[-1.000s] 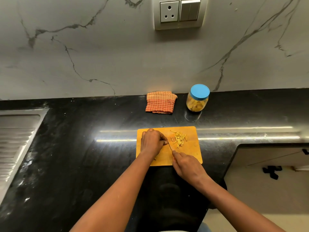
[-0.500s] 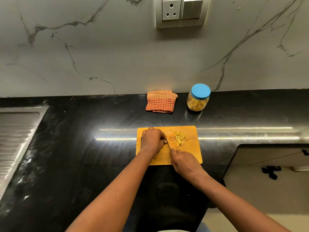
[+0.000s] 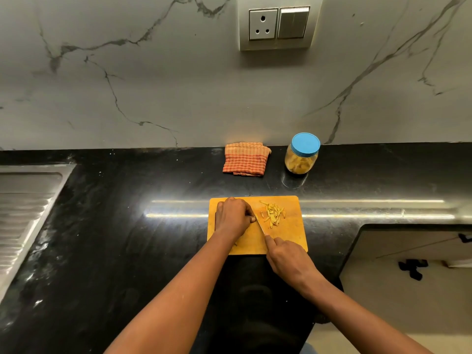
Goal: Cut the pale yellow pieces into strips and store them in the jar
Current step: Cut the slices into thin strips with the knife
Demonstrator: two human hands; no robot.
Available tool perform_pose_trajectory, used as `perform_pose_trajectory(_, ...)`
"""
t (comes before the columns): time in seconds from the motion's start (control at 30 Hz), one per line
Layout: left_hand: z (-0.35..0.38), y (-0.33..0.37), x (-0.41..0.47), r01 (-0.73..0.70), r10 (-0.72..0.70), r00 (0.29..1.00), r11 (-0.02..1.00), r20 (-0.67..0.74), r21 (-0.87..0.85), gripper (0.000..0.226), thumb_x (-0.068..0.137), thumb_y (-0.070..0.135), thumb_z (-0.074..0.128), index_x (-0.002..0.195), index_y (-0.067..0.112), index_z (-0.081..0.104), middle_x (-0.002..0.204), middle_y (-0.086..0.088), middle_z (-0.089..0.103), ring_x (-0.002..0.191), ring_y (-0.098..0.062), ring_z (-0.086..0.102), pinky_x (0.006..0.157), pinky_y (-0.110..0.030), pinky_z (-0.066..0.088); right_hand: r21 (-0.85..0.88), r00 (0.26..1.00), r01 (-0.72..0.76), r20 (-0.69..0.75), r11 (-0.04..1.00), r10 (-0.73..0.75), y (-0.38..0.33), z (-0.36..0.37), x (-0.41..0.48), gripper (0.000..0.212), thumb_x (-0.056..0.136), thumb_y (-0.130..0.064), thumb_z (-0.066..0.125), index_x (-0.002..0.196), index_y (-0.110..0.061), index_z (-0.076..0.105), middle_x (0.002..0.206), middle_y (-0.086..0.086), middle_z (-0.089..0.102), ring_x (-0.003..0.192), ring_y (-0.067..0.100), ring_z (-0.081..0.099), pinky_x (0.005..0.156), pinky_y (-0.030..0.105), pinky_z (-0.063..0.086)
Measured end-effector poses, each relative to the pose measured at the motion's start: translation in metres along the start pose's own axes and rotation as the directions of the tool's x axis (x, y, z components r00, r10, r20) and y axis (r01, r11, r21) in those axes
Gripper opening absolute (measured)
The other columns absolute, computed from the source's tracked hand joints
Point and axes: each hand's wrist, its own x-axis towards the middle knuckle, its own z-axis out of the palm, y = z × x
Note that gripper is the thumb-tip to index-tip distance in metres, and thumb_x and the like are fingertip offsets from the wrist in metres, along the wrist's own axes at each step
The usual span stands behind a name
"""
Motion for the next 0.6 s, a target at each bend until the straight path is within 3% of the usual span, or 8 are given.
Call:
perform_pose_trajectory(0.27, 0.001, -0.001, -0.003, -0.007, 0.007, 1.000, 1.000, -0.017, 0.008, 0.015, 0.081, 0.037, 0.077, 0.092, 0.027, 0.077, 0.096, 0.009, 0.071, 0.101, -0.013, 0.057, 0.090, -0.035, 0.045, -0.004, 0.998, -0.036, -0.045, 0.999, 0.035, -0.001, -0.003, 0.020, 0.041, 0.102, -0.018, 0.038, 0.141, -0.008, 0.038, 0.114, 0.010, 0.062, 0.092, 0.026, 0.063, 0.076, 0.034, 0.052)
perform_pose_trajectory(0.43, 0.002, -0.003, -0.003, -0.019, 0.019, 0.999, 1.000, -0.031, 0.004, 0.013, 0.082, 0.036, 0.075, 0.093, 0.028, 0.077, 0.099, 0.010, 0.071, 0.104, -0.013, 0.055, 0.090, -0.033, 0.041, 0.124, 0.992, -0.052, -0.107, 0.991, 0.065, 0.004, 0.004, 0.007, 0.047, 0.103, -0.028, 0.036, 0.146, -0.011, 0.037, 0.120, 0.007, 0.063, 0.097, 0.023, 0.063, 0.082, 0.032, 0.052)
perform_pose_trajectory(0.6, 0.003, -0.004, -0.002, -0.005, 0.005, 1.000, 1.000, -0.021, -0.029, 0.012, 0.082, 0.035, 0.076, 0.092, 0.028, 0.078, 0.095, 0.010, 0.072, 0.100, -0.013, 0.058, 0.088, -0.036, 0.048, 0.198, 0.988, -0.030, -0.146, 0.980, 0.059, -0.007, 0.007, 0.009, 0.047, 0.102, -0.030, 0.039, 0.144, -0.011, 0.042, 0.118, 0.007, 0.065, 0.097, 0.023, 0.064, 0.083, 0.034, 0.053)
